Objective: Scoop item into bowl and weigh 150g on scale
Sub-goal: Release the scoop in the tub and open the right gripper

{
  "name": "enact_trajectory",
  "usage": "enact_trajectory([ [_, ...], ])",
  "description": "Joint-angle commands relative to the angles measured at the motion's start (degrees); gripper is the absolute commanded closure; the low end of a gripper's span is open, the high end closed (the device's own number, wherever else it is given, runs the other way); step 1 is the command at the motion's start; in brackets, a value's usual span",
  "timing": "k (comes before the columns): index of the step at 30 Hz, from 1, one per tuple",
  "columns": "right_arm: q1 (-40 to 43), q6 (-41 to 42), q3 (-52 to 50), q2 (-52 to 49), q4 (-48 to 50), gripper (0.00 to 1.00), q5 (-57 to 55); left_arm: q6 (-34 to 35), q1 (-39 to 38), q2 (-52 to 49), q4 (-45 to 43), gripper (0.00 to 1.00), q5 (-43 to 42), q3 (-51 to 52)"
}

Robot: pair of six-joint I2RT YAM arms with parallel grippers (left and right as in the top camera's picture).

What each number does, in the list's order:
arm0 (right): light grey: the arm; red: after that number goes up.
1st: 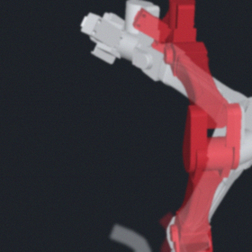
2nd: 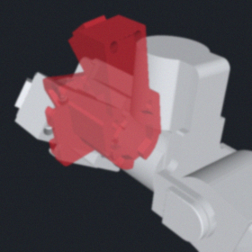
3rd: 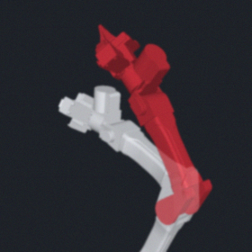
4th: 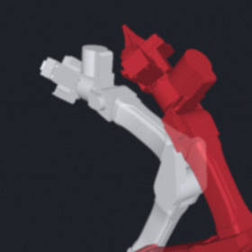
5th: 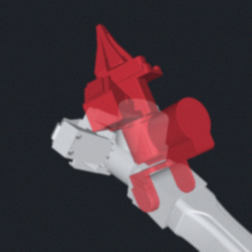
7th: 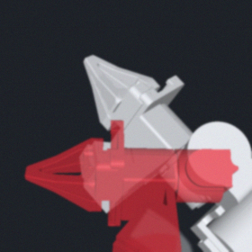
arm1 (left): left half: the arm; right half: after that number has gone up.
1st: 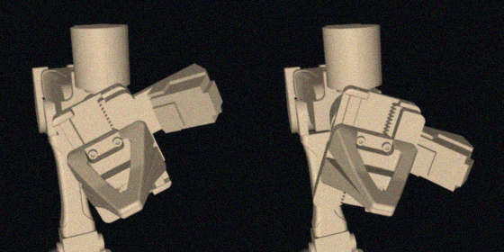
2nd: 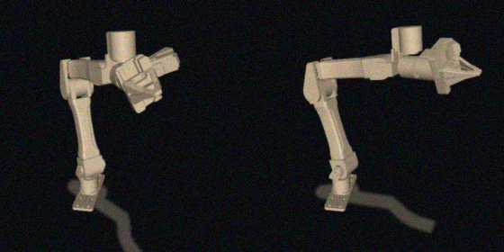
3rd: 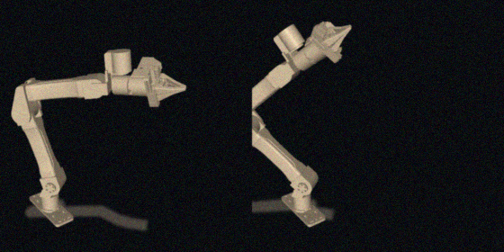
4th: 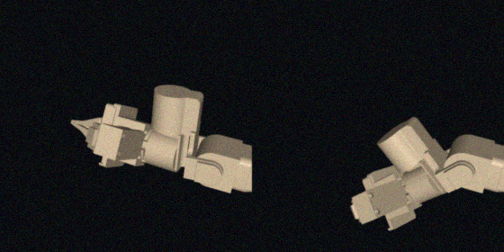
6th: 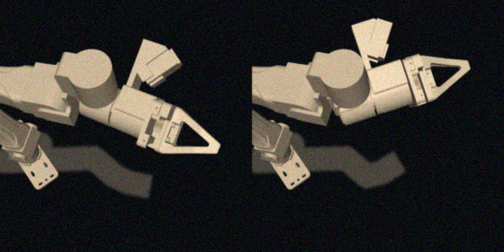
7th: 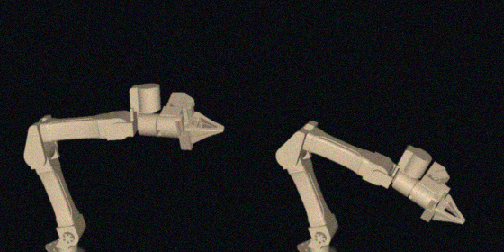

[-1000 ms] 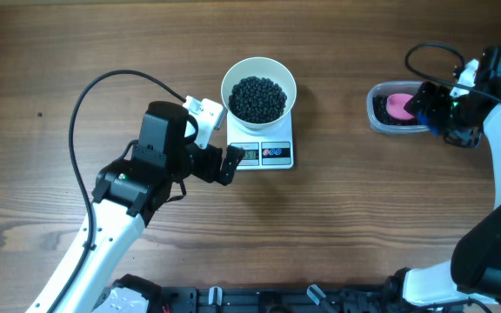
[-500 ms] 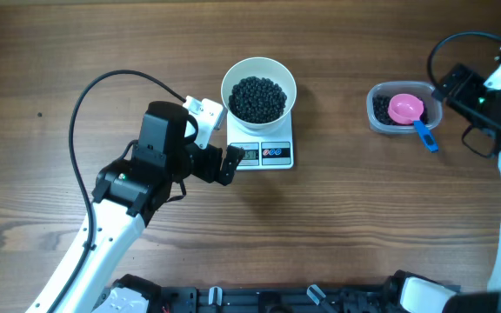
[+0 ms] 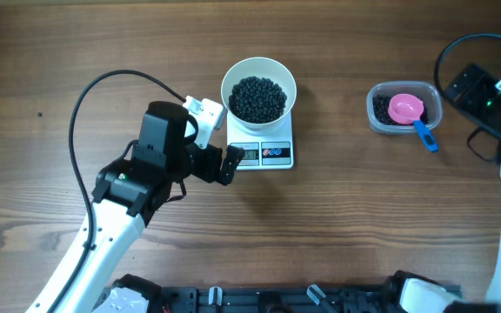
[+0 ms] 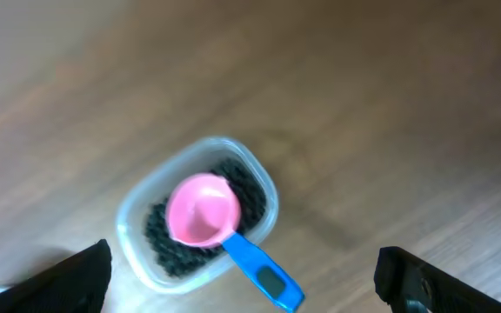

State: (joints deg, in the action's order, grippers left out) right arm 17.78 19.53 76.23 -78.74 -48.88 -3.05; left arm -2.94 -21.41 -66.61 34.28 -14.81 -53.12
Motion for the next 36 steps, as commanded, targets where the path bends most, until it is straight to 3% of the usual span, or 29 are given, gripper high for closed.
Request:
enact_trajectory([
  [1,0.0,6.4,-0.1,-6.4,-1.6,0.00,-1.1,-1.1,-0.2,-0.2,-0.2,0.00,0.3,-0.7],
  [6,1.6,6.3,-0.1,-11.5,-1.6,0.00,8.1,-1.1,-0.2,-0.2,-0.2,0.00,0.3,-0.7],
  [9,6.7,5.9,-0.1,-11.8,-4.1,0.00,11.6,-1.2,-0.2,-0.2,-0.2,0.00,0.3,-0.7],
  [11,11.4,1.2,-0.3,-11.8,-5.2,0.00,18.5,-1.2,-0.2,-0.2,-0.2,0.00,0.3,-0.7],
  [14,13.1,1.4,-2.5,-11.8,-5.0,0.00,21.0,-1.2,-0.2,-0.2,-0.2,0.00,0.3,-0.7],
  [21,13.0,5.0,-16.2,-11.8,6.8,0.02,32.6,-1.2,-0.2,-0.2,-0.2,0.00,0.3,-0.7],
  [25,13.0,8.9,-20.4,-11.8,13.3,0.19,37.7,-1.1,-0.2,-0.2,-0.2,0.00,0.3,-0.7],
  [28,13.0,13.1,-22.4,-11.8,13.4,0.23,37.7,-1.2,-0.2,-0.2,-0.2,0.00,0.3,-0.7],
  [36,13.0,13.9,-22.4,-11.8,14.0,0.55,37.7,-1.2,-0.2,-0.2,-0.2,0.00,0.3,-0.7],
])
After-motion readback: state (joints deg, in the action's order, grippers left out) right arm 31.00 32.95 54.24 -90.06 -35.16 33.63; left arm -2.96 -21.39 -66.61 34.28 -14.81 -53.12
